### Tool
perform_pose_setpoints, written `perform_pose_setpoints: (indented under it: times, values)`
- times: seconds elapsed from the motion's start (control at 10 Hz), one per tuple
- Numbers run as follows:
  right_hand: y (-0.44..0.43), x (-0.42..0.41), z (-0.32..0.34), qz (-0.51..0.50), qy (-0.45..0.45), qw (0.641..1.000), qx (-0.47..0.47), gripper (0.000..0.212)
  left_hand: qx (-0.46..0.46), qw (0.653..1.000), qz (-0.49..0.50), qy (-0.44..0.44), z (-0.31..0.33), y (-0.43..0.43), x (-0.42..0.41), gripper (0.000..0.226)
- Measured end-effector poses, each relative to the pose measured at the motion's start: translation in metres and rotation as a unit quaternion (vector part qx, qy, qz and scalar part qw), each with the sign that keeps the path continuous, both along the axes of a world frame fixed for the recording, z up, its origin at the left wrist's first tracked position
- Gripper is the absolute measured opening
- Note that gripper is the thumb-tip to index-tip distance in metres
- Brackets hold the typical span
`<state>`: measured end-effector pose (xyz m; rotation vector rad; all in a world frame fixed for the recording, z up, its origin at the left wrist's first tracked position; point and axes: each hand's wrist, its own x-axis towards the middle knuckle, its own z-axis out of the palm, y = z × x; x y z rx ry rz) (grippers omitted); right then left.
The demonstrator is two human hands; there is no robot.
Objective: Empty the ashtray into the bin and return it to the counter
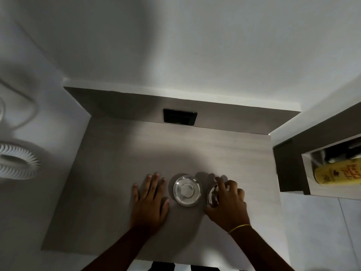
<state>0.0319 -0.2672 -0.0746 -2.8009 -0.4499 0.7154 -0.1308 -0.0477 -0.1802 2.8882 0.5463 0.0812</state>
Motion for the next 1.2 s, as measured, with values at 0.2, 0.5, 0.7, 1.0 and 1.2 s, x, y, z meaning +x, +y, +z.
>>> perform_pose_setpoints:
  times: [0.2, 0.5, 0.7, 1.0, 1.2]
  values:
    - [0.042, -0.014, 0.013, 0.054, -0.027, 0.995, 0.074, 0.092, 0.007, 1.0, 0.0, 0.004, -0.004, -0.001, -0.002, 0.069]
    - [0.084, -0.021, -0.001, 0.149, -0.042, 0.987, 0.033, 0.089, 0.005, 1.0, -0.004, 0.018, -0.003, 0.0, 0.0, 0.072]
    - [0.083, -0.022, -0.011, 0.169, -0.038, 0.985, 0.02, 0.088, 0.005, 1.0, -0.001, 0.024, -0.002, 0.001, 0.001, 0.072]
    - [0.08, -0.023, -0.013, 0.179, -0.014, 0.984, 0.02, 0.09, 0.011, 0.999, -0.007, 0.052, -0.001, -0.001, 0.001, 0.074]
    - [0.067, -0.013, 0.019, 0.131, -0.051, 0.987, 0.08, 0.097, -0.009, 0.999, -0.008, 0.043, 0.023, 0.005, 0.01, 0.069]
